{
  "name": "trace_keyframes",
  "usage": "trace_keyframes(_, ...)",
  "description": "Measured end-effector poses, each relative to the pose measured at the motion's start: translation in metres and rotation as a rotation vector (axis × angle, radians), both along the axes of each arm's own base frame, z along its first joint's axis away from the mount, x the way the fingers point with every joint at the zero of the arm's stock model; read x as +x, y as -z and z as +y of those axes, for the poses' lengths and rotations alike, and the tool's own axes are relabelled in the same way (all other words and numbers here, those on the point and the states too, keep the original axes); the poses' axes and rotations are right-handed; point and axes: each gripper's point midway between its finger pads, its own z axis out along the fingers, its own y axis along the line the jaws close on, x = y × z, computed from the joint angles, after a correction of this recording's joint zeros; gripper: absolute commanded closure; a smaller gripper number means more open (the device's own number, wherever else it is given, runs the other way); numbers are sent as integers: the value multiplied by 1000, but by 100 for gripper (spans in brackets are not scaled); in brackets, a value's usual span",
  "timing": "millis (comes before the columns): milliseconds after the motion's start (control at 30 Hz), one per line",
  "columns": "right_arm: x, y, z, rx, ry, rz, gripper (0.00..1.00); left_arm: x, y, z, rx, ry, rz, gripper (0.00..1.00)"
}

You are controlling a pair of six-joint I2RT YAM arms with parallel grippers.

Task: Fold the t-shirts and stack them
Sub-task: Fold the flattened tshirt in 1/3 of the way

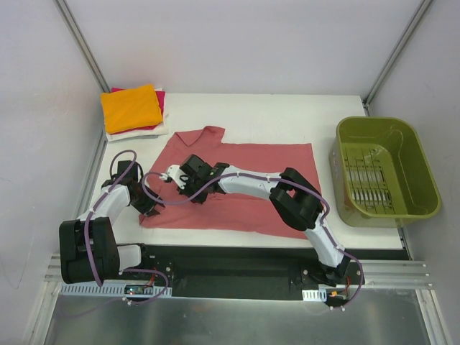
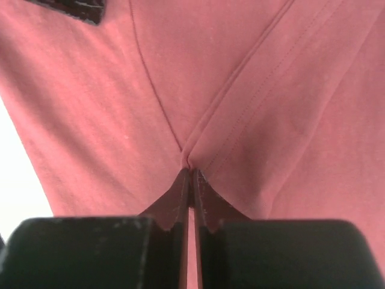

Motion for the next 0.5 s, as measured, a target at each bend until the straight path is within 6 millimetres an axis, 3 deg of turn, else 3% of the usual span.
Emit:
trace_keyframes(167, 7, -7, -3, 6, 47, -21, 99, 0, 1, 1, 8, -2, 2, 68)
trace_keyframes(300, 16, -27, -7, 52, 108, -18, 99, 0, 1, 3, 16, -4, 3, 68)
trace_keyframes(400, 36, -46, -9, 108, 180, -31, 99, 0, 1, 3, 17, -5, 3, 67)
trace_keyframes(500, 61, -53, -20, 129, 256, -40, 99, 0, 1, 3, 17, -5, 3, 67)
